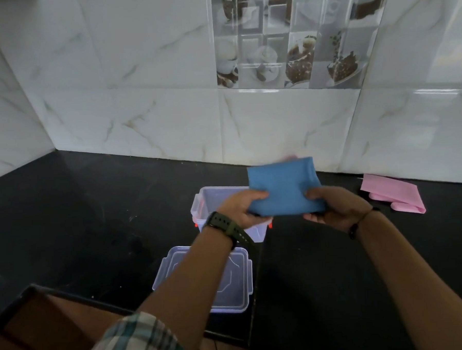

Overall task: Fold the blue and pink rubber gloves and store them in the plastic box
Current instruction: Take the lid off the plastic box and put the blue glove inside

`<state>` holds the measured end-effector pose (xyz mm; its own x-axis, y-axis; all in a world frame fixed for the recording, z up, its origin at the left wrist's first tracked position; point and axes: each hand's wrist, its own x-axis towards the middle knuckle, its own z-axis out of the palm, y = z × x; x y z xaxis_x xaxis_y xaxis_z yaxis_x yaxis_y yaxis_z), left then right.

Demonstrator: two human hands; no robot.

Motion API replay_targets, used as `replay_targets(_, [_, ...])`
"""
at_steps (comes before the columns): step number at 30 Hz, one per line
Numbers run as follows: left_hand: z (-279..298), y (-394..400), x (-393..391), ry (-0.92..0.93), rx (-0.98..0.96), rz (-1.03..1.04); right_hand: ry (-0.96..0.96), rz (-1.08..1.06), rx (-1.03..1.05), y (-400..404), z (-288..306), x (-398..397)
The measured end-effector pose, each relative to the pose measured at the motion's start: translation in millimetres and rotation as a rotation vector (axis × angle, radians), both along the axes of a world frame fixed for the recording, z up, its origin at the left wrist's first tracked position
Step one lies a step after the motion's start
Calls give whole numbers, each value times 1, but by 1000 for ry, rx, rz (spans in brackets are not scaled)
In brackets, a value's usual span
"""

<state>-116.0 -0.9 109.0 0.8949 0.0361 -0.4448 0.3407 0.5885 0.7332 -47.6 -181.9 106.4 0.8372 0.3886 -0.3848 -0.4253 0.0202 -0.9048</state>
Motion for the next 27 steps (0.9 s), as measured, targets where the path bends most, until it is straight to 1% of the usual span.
replay_targets(3, [17,43,10,-45,108,36,-35,106,-14,41,15,20])
replay_targets(6, [10,78,14,22,215,95,20,196,-133,82,5,31])
replay_targets(9, [-9,96,19,40,453,142,21,248,-342,114,-16,33])
replay_targets(10, [-17,98,21,38,506,142,-5,267,-426,122,-21,33])
replay_targets(12, [-33,100,29,56,613,118,-95,309,-642,136,-29,34])
replay_targets(14, [-53,97,43,104,838,106,-217,335,-856,145,-37,37])
replay_targets(16, [-65,91,53,210,1143,-3,-272,318,-993,152,-45,33])
replay_targets(17, [-66,88,55,239,1296,-106,-281,335,-1035,157,-52,33])
replay_targets(19, [-70,82,62,271,1594,-380,-323,350,-1126,164,-62,29])
replay_targets(21, [-75,79,69,320,1803,-563,-335,353,-1196,168,-67,32])
replay_targets(22, [-71,78,70,281,1896,-571,-358,351,-1200,167,-65,36])
replay_targets(24, [-57,75,79,117,2063,-430,-467,333,-1152,160,-53,47])
replay_targets(25, [-45,71,86,28,2095,-356,-526,312,-1139,153,-42,56])
replay_targets(27, [-18,55,107,-96,2044,-284,-637,224,-1119,129,-14,74])
